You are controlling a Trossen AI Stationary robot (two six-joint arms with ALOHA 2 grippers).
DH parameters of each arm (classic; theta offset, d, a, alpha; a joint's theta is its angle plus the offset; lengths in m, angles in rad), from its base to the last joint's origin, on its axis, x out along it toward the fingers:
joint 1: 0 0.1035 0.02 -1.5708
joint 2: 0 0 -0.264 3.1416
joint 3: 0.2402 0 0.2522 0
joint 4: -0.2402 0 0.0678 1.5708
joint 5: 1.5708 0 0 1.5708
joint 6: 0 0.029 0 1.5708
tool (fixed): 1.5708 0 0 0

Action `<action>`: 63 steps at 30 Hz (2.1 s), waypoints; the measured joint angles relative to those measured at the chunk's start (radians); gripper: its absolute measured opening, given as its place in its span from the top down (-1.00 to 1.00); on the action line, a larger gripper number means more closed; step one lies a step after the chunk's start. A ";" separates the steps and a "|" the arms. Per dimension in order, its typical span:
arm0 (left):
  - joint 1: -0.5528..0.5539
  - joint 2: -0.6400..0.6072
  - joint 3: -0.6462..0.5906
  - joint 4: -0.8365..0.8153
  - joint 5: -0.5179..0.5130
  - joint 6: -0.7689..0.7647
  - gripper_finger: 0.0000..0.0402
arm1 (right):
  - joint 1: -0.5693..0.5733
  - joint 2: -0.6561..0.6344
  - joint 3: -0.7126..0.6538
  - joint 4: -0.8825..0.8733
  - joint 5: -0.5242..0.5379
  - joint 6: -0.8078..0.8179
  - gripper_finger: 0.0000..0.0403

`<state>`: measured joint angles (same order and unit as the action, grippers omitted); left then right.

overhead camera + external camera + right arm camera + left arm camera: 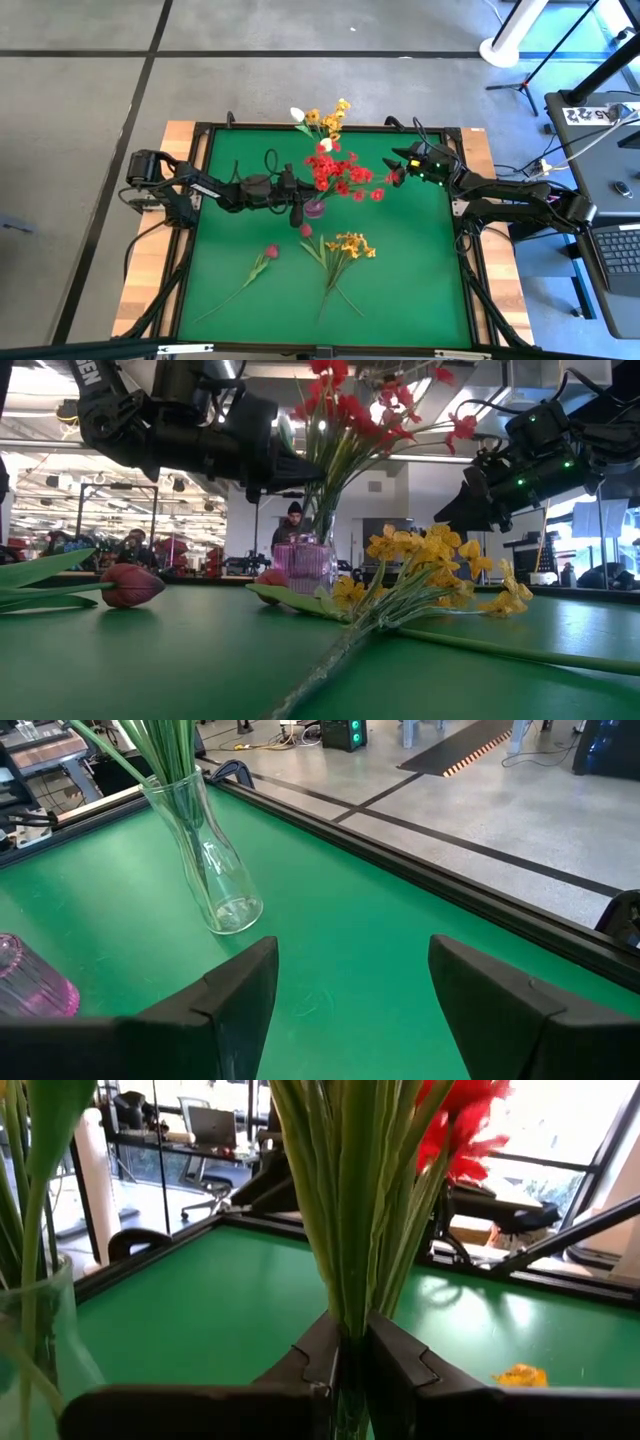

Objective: Sort flowers into vase by color
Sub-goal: Put the red flowers into the violet vase, then put the left red tulip into the violet vase

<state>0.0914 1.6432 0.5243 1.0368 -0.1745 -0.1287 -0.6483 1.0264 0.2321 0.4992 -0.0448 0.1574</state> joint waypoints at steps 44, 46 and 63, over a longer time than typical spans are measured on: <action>-0.166 -0.409 -0.001 -0.577 -0.208 -0.029 -0.01 | 0.000 0.000 0.000 -0.031 0.000 0.021 -0.27; -0.191 -0.469 -0.001 -0.666 -0.209 -0.087 -0.01 | 0.000 0.000 0.000 -0.031 0.000 0.021 -0.27; -0.434 -0.605 -0.001 -1.395 0.061 -0.839 0.00 | 0.000 0.000 0.000 -0.029 0.000 0.048 -0.27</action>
<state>-0.3424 1.0378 0.5232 -0.3580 -0.1140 -0.9680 -0.6483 1.0266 0.2321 0.4706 -0.0452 0.2054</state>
